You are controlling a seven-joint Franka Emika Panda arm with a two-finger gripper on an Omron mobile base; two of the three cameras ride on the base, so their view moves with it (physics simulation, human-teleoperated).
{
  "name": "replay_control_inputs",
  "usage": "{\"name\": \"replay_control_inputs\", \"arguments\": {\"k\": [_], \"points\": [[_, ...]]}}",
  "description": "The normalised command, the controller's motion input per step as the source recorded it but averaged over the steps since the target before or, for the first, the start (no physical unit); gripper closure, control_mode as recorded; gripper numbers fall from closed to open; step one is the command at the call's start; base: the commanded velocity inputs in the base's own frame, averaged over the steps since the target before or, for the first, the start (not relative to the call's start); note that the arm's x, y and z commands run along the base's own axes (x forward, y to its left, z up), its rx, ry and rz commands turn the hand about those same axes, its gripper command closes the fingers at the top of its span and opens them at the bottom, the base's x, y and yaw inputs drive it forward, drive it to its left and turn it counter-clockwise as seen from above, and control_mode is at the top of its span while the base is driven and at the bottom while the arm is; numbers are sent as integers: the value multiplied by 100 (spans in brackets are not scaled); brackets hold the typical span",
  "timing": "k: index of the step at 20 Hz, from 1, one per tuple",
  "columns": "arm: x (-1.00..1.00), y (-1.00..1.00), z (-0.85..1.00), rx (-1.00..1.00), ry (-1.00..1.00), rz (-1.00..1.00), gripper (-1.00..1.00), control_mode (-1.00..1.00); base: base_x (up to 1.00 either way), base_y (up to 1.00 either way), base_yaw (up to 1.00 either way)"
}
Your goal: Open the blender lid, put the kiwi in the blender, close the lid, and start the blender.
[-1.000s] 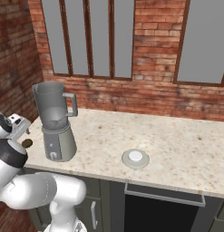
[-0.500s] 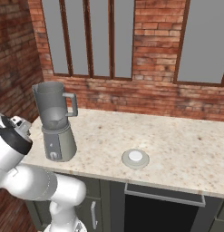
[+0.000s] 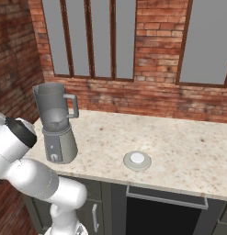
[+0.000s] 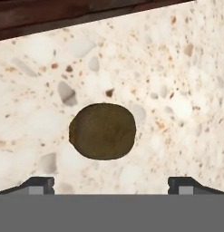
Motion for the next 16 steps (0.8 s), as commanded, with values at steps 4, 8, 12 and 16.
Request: {"name": "replay_control_inputs", "arguments": {"k": [4,8,12,16], "points": [[14,1,-21,0,0,0,-100,-100,0,0,0],[15,9,-9,0,0,0,-100,-100,0,0,0],[9,19,-9,0,0,0,-100,-100,0,0,0],[11,18,-15,0,0,0,-100,-100,0,0,0]]}}
